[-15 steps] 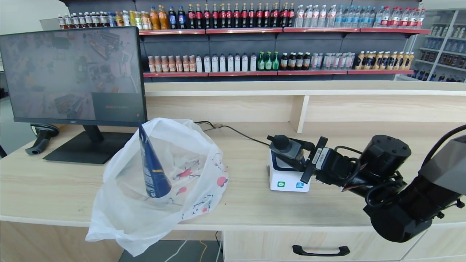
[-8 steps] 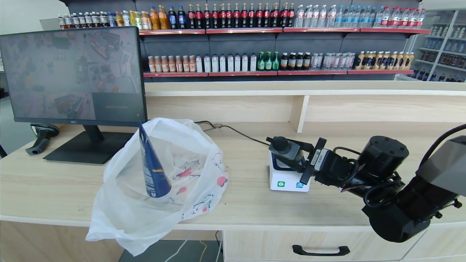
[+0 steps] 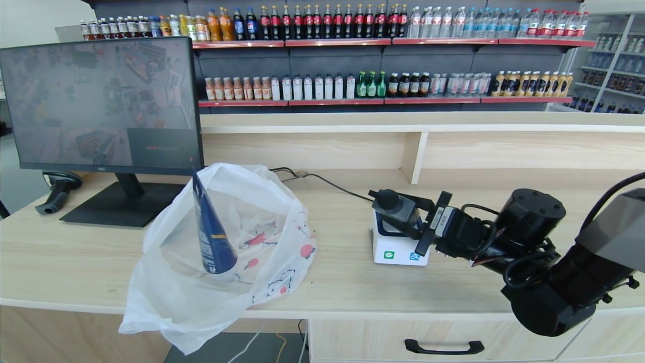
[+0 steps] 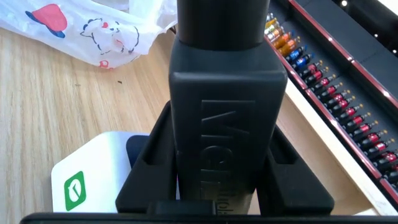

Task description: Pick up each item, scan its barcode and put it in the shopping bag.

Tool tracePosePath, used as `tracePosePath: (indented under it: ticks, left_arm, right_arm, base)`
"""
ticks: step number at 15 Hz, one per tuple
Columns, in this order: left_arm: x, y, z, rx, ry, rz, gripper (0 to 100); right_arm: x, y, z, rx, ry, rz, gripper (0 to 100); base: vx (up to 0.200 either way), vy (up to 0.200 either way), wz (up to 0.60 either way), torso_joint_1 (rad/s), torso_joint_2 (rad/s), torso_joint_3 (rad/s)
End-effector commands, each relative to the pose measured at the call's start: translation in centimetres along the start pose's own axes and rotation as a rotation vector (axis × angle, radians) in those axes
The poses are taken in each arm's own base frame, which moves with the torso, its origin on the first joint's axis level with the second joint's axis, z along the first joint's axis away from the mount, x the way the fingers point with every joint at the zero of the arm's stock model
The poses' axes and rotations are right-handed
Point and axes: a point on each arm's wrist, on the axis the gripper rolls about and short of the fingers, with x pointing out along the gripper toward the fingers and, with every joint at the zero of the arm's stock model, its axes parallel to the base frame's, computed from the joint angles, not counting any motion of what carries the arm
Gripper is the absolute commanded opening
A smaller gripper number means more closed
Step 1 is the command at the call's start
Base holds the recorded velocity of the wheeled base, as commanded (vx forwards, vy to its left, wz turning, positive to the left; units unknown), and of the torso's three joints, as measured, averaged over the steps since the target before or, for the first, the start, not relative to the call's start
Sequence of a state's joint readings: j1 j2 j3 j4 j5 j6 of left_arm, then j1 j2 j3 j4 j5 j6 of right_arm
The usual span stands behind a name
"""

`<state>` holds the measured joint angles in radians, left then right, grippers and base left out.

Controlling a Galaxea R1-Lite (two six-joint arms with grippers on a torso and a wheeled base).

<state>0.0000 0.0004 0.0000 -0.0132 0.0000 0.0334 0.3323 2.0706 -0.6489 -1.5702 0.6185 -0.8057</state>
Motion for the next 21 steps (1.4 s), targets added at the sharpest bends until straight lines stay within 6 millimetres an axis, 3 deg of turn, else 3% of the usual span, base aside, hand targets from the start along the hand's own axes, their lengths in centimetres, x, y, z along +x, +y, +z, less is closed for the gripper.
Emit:
tracePosePath:
  ticks: [1,8,12,17,21]
  left_arm:
    - [0.0,0.0,0.0,-0.003,0.004,-0.002,100]
    - [0.0,0.0,-0.1,-0.01,0.013,-0.003,100]
    - [0.0,0.0,-0.1,-0.01,0.013,-0.003,100]
    - [0.0,0.0,-0.1,-0.01,0.013,-0.003,100]
    - [0.0,0.0,-0.1,-0.01,0.013,-0.003,100]
  right_arm:
    - [0.0,-0.2,0.3,-0.004,-0.008,-0.005,0]
    - [-0.5,-2.2,4.1,0.031,-0.091,-0.057,0]
    - [-2.0,-3.6,9.5,0.153,-0.161,-0.157,0]
    - [-6.5,-1.7,12.7,0.4,-0.112,-0.216,0]
    - [-7.2,-0.5,13.4,0.61,-0.083,-0.269,0]
  base:
    - [0.0,0.0,0.0,0.0,0.0,0.0]
    - [0.0,0.0,0.0,0.0,0.0,0.0]
    - [0.0,0.0,0.0,0.0,0.0,0.0]
    - [0.0,0.0,0.0,0.0,0.0,0.0]
    - [0.0,0.0,0.0,0.0,0.0,0.0]
